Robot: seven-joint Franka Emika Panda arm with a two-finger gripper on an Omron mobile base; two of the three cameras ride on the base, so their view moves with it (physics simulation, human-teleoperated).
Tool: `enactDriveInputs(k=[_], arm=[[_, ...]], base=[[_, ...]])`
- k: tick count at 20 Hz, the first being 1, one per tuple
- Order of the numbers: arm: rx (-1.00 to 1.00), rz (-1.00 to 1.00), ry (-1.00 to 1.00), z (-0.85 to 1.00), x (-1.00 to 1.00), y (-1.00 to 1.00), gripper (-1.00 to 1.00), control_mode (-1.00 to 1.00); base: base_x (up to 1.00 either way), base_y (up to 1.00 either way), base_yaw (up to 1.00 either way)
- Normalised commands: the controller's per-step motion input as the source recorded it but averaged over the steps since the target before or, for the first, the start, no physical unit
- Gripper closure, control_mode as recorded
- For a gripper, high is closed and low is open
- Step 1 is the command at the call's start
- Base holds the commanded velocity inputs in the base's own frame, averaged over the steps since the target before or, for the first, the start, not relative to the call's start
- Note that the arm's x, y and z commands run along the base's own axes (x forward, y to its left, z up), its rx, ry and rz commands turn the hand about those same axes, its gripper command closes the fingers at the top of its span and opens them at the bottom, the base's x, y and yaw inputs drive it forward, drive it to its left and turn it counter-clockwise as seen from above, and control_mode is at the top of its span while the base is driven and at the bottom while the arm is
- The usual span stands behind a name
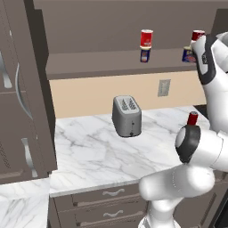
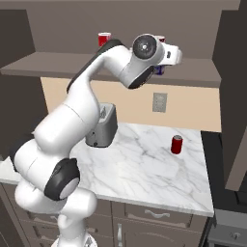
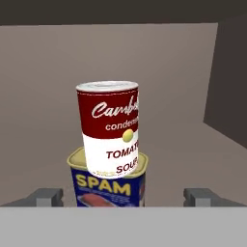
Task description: Stack two cans on top of the other two cans in the cabinet.
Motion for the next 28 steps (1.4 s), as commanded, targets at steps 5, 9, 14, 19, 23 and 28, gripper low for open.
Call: enactDriveInputs(k=[5,9,14,19,23,28], arm=[[0.0,0.0,0.0,-0.07,-0.41,0.23,-1.0,-1.0],[0.0,-0.03,0.01,-0.05,-0.6,0.3,-1.0,-1.0],[0.0,-0.09,0.01,-0.04,-0.63,0.41,-1.0,-1.0],[0.0,-0.08,0.07,-0.03,-0.63,0.42,-1.0,-1.0],[0.0,-0.06,0.02,-0.1,-0.7,0.38,-1.0,-1.0],[0.0,-0.07,0.0,-0.15,-0.69,0.36,-1.0,-1.0]], base=[[0.0,0.0,0.0],[0.0,0.0,0.0],[0.0,0.0,0.0],[0.0,0.0,0.0],[0.0,0.0,0.0],[0.0,0.0,0.0]])
